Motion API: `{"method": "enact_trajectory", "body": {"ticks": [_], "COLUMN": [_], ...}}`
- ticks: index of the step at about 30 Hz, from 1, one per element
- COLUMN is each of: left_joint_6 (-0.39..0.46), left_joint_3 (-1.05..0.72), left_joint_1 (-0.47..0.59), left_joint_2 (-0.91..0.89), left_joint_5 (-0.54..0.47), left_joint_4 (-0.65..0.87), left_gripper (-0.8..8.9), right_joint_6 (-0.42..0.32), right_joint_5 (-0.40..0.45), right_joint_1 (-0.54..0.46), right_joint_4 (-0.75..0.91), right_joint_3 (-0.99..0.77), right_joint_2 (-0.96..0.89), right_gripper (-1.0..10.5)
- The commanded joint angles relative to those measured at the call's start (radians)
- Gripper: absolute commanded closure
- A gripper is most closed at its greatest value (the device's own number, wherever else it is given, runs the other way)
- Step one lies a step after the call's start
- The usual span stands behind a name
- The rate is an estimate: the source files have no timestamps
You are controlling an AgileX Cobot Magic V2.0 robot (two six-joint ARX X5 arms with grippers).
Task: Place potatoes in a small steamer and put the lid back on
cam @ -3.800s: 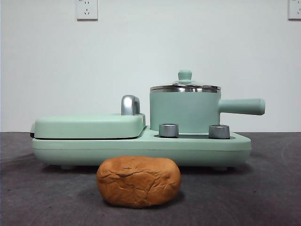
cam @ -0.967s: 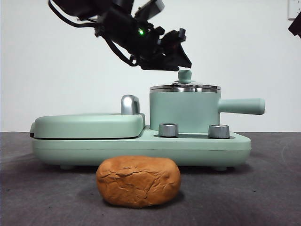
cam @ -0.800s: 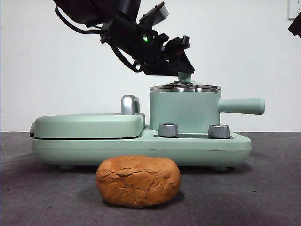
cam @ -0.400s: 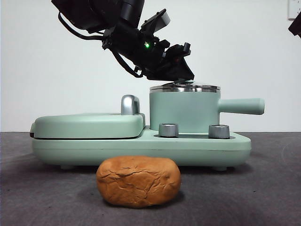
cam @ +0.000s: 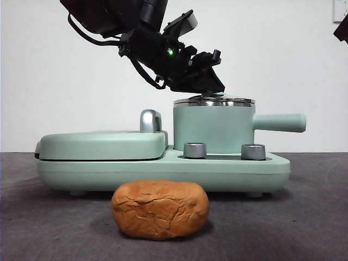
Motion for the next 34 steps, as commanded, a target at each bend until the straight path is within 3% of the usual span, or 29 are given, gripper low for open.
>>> {"method": "enact_trajectory", "body": {"ticks": [1,7,11,24,27,34], "left_joint_6": [-0.003,0.018,0.018,-0.023,-0.020,-0.045], "left_joint_3": [0.024,0.024,0.024,0.023,0.012,-0.139], "left_joint_1": [-0.007,-0.004,-0.003,0.003,0.006,0.032], "left_joint_2": [-0.032,-0.119,-0.200,-0.497,-0.541,-0.685], "left_joint_5": [-0.027,-0.027,-0.027,-0.038,-0.081,-0.124], "left_joint_4": [0.008,-0.005,-0.102,-0.752,-0.868,-0.890], "left_gripper": [8.08,8.08,8.08,8.05,8.04,8.04], "right_joint_6": [0.018,0.039,0.041,0.037,0.033,-0.006], "right_joint_5": [0.003,0.002,0.002,-0.035,-0.039,-0.042], "right_joint_1": [0.005,0.005,0.005,0.018,0.045,0.152], "right_joint_4": [0.006,0.006,0.006,0.007,0.007,0.046], "right_joint_3": [0.016,0.016,0.016,0.016,0.016,0.016], "right_joint_2": [0.004,0.003,0.003,0.014,0.034,0.122], "right_gripper": [6.8,6.8,6.8,6.8,6.8,6.8]}}
